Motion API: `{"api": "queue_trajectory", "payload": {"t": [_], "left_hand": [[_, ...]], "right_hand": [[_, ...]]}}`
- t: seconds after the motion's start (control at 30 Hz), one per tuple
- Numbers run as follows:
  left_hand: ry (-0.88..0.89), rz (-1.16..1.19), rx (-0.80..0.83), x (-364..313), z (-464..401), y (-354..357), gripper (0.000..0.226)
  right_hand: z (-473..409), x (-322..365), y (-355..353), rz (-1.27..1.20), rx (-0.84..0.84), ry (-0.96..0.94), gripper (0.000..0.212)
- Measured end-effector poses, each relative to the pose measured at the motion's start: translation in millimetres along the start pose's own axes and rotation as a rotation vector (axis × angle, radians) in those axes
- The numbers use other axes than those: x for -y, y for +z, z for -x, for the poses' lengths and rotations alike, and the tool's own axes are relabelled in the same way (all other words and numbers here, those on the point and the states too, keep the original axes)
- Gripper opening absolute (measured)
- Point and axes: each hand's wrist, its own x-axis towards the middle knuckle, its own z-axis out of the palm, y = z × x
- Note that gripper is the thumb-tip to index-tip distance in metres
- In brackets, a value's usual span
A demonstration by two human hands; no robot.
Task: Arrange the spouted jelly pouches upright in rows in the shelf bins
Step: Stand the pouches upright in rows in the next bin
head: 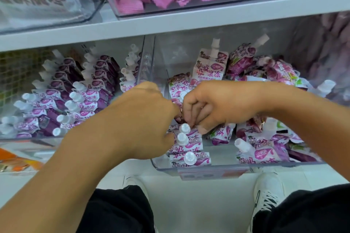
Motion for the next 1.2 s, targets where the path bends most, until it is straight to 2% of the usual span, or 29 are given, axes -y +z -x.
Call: {"api": "queue_trajectory", "payload": {"t": [0.07,0.13,0.17,0.23,0.33,0.37,0.43,0.57,0.67,0.73,0.77,0.83,0.87,0.93,0.97,1.0,1.07,1.2], "left_hand": [[0.016,0.01,0.123,0.5,-11.2,-7.2,0.047],[0.031,0.001,0.22,0.4,-24.7,-14.8,0.043],[0.039,-0.019,0.254,-0.3,-30.3,-17.4,0.042],[0.052,-0.036,0.293,-1.3,-36.4,-18.1,0.037],[0.084,-0.005,0.266,0.9,-35.8,-15.0,0.035],[0.096,0.005,0.247,2.7,-34.8,-13.9,0.034],[0.099,0.031,0.212,7.3,-33.2,-10.8,0.033],[0.102,0.149,0.123,10.4,-29.3,-8.1,0.031],[0.12,0.331,0.029,18.8,-24.8,-13.6,0.012],[0.087,0.461,-0.085,24.6,-19.3,-17.8,0.006],[0.073,0.488,-0.136,26.2,-17.1,-18.8,0.008],[0.039,0.473,-0.169,25.0,-15.7,-19.7,0.01],[0.023,0.44,-0.166,23.9,-16.5,-18.7,0.011],[-0.011,0.389,-0.158,20.9,-18.8,-17.2,0.013],[-0.027,0.368,-0.163,20.1,-19.2,-16.6,0.013],[-0.038,0.346,-0.167,20.6,-19.2,-15.8,0.013],[-0.055,0.339,-0.156,20.4,-17.7,-14.9,0.012],[-0.071,0.388,-0.172,19.5,-14.8,-11.6,0.017]], "right_hand": [[7.3,-0.3,-21.3,0.041,-0.17,0.002,0.029],[4.6,2.3,-35.7,0.282,-0.34,-0.002,0.03],[-1.4,4.8,-36.7,0.432,-0.35,0.005,0.033],[-21.3,8.2,-28.8,0.647,-0.248,0.033,0.047],[-49.8,7.1,-10.8,0.787,-0.026,0.107,0.081],[-57.1,5.6,-6.8,0.824,0.018,0.127,0.085],[-70.6,1.9,2.4,0.885,0.002,0.12,0.075],[-80.1,-7.7,7.2,0.823,-0.125,0.058,0.043],[-61.0,-0.8,-18.7,0.626,-0.245,-0.037,0.02],[-46.5,7.7,-38.2,0.474,-0.339,-0.113,0.026],[-42.6,9.9,-42.5,0.421,-0.313,-0.128,0.025],[-41.0,7.2,-36.0,0.438,-0.193,-0.063,0.008],[-42.3,5.2,-27.1,0.479,-0.139,-0.012,0.021],[-45.5,0.3,-12.8,0.504,-0.009,0.08,0.064],[-48.8,-1.0,-9.1,0.513,0.011,0.092,0.079],[-50.4,0.5,-7.5,0.53,0.01,0.08,0.084],[-53.4,2.4,-9.5,0.574,-0.041,0.066,0.08],[-49.4,1.7,-17.0,0.581,-0.143,-0.001,0.049]]}}
